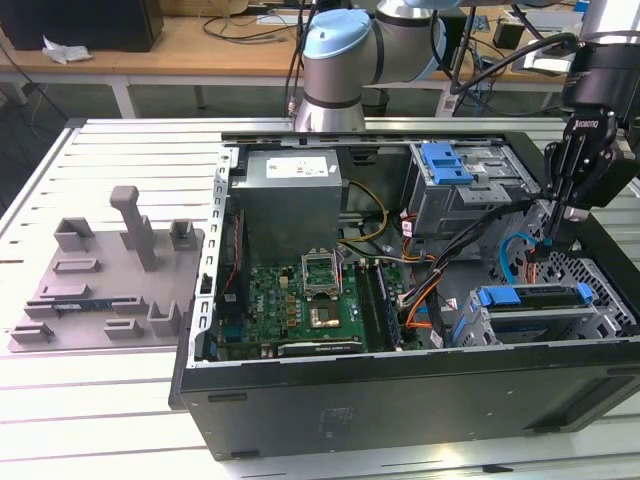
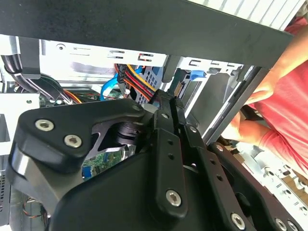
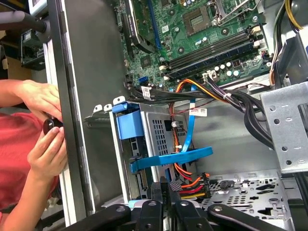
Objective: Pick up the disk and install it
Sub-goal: 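Insert the first disk wire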
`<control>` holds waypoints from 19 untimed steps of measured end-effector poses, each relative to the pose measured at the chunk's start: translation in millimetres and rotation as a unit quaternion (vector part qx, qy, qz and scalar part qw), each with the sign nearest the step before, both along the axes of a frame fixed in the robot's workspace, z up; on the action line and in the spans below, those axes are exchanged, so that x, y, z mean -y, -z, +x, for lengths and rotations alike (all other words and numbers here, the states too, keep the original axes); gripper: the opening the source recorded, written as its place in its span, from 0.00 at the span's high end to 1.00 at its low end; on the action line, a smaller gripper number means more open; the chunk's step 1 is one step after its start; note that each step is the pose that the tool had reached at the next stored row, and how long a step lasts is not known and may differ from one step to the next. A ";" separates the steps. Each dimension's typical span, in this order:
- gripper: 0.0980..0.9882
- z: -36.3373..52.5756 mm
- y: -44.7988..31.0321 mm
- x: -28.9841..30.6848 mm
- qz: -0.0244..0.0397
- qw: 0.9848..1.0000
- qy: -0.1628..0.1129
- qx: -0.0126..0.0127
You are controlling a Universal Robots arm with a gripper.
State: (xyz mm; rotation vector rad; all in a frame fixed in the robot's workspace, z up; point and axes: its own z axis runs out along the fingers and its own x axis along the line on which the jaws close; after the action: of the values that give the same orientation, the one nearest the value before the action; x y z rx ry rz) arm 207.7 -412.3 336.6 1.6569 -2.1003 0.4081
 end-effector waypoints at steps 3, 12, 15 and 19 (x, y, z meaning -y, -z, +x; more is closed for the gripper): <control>0.93 0.0 0.1 0.0 0.000 1.000 0.000 0.000; 0.93 -10.7 -2.2 1.4 0.004 1.000 0.000 0.009; 0.93 -11.9 -2.6 3.6 0.010 1.000 0.000 0.018; 0.93 -12.1 -2.9 9.1 0.025 0.999 0.000 0.024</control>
State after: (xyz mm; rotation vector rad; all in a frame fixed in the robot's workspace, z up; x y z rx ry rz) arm 195.6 -421.3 339.6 1.6905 -2.1618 0.4012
